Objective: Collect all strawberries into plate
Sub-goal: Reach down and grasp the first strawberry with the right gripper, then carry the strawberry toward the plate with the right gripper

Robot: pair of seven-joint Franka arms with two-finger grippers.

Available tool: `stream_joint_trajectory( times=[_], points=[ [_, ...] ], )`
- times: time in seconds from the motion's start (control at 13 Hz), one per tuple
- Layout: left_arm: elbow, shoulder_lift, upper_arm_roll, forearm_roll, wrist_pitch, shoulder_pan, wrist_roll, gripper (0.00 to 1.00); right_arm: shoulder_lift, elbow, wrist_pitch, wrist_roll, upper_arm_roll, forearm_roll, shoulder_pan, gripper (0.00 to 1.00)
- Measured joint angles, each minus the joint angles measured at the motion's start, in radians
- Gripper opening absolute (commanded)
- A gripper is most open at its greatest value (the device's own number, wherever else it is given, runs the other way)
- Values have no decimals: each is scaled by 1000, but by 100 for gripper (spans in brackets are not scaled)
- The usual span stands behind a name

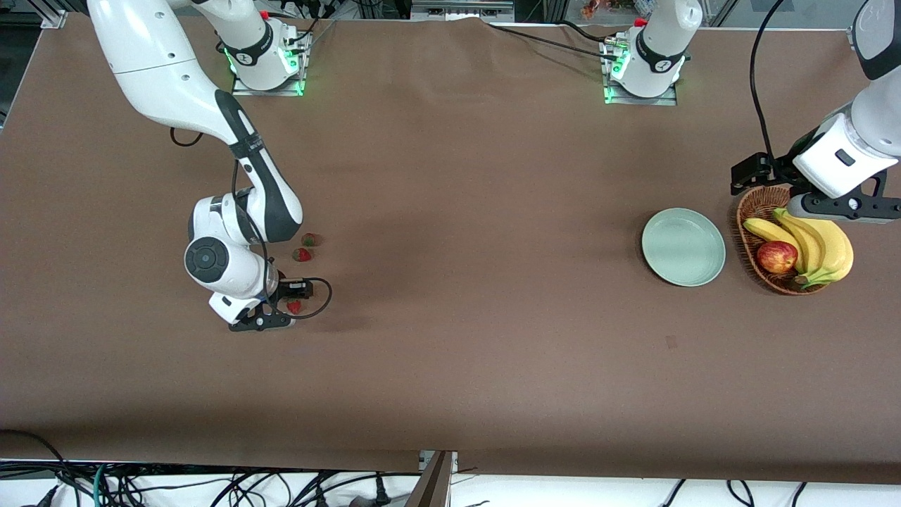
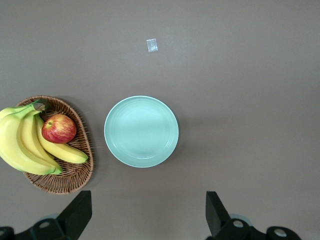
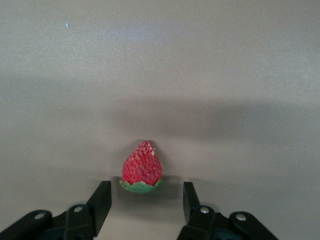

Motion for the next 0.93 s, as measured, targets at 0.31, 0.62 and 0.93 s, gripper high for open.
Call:
stream_joint_trajectory(
  times=[0.31,0.62,0.93],
  points=[
    [-1,1,0,0,1,0,-3,100,18,29,1,0,0,0,0,64],
    [-1,2,0,-1,5,0,-4,100,38,58,1,0,0,0,0,45],
    [-1,2,0,-17,6,0,-5,100,39,66,0,0,0,0,0,12]
  ],
)
